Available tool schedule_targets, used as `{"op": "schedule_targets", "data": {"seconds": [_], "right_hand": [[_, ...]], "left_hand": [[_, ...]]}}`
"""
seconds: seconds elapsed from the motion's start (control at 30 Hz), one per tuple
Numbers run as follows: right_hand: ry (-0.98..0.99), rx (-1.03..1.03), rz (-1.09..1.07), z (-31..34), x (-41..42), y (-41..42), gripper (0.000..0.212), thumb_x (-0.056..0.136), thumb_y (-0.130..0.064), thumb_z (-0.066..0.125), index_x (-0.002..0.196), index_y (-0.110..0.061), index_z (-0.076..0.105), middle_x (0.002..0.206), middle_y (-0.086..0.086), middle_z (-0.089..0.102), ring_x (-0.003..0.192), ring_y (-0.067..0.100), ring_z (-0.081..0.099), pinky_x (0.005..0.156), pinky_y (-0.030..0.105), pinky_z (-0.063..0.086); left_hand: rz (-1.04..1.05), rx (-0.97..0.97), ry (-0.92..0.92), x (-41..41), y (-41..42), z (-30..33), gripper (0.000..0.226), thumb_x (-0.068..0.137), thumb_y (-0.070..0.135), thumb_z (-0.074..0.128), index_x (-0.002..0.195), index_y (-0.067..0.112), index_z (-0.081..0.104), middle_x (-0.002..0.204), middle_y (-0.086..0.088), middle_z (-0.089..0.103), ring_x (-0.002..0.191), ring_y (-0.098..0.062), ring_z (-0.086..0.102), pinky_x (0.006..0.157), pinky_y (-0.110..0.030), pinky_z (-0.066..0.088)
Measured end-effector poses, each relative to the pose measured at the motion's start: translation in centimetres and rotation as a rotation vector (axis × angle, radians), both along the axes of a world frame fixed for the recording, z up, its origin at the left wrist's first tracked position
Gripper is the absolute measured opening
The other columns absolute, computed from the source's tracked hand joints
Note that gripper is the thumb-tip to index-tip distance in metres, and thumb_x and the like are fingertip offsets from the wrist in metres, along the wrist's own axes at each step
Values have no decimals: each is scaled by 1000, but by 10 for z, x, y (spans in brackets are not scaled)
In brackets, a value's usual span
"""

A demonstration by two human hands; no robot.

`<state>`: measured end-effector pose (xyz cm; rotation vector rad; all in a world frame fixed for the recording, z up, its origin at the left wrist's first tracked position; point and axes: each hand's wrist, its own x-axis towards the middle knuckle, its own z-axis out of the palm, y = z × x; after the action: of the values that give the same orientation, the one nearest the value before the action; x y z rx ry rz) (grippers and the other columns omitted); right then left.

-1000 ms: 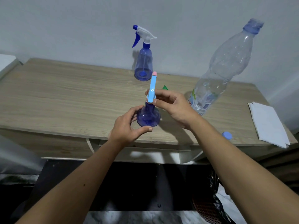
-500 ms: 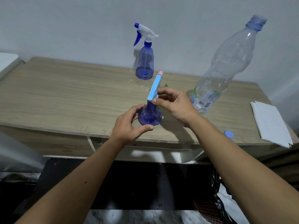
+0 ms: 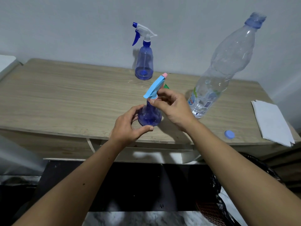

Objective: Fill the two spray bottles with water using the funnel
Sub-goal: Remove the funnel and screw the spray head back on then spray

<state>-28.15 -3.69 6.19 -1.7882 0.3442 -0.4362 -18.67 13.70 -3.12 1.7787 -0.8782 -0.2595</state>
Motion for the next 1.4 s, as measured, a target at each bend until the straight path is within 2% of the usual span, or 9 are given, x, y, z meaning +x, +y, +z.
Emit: {"op": "schedule_targets", "data": {"seconds": [0.17,0.6,0.73,0.83,0.97,1.03,1.1,1.27,1.4], "right_hand": [[-35,-96,-107,-5,6,8,22,86,-8,85,106,-9,76,96,10,80,81,16,72,91,42,64],[8,-81,-140,0,-4,11,42,82,-14,90,122,-12,75,109,-14,77,92,0,75,88,23,61],[-13,-65,-249,1,-7,19,46,77,-19,95,116,-10,72,114,1,76,83,12,72,81,28,64],[-37,-165,-357,-3,-7,26,51,72,-26,97,108,-15,63,112,6,70,76,10,61,69,23,56],[-79,-301,-398,-5,-2,35,81,68,-34,98,127,-21,45,136,4,48,112,7,59,91,21,53],[-78,-262,-360,-5,4,40,95,69,-37,97,140,-18,38,146,0,42,126,-3,52,105,24,50],[-37,-219,-330,-6,14,46,99,73,-45,94,147,-20,34,147,-4,45,131,3,52,109,30,48],[-66,-219,-352,-10,38,60,45,99,-32,71,135,-11,53,115,1,61,95,1,58,92,26,50],[-73,-142,-296,-13,52,70,6,103,-41,56,108,-39,57,92,-10,66,90,28,70,87,49,58]], "left_hand": [[20,10,-11,-2,-1,1,100,68,58,97,151,16,60,141,5,73,125,-7,73,113,-43,58],[25,54,-13,-4,0,2,110,67,65,94,158,20,54,148,6,69,132,-5,68,115,-44,56],[-12,129,50,-2,10,8,140,60,72,94,171,17,29,172,1,44,153,-8,49,126,-43,45],[28,210,-105,11,29,25,126,70,71,85,169,14,32,170,-4,44,153,-15,50,125,-32,40],[94,420,-435,59,67,43,99,90,58,81,165,11,39,168,-13,47,153,-30,48,123,-39,38],[132,576,-495,83,85,40,100,95,63,72,168,7,33,175,-17,35,163,-34,33,132,-45,27],[156,719,-503,98,97,32,110,95,78,49,171,2,24,180,-21,21,169,-35,17,136,-47,15],[134,865,-422,108,101,15,112,92,81,13,174,6,7,183,-15,2,171,-26,2,138,-41,1],[113,915,-445,109,102,15,113,90,81,4,174,6,1,183,-14,-1,171,-25,-1,137,-38,-2]]}}
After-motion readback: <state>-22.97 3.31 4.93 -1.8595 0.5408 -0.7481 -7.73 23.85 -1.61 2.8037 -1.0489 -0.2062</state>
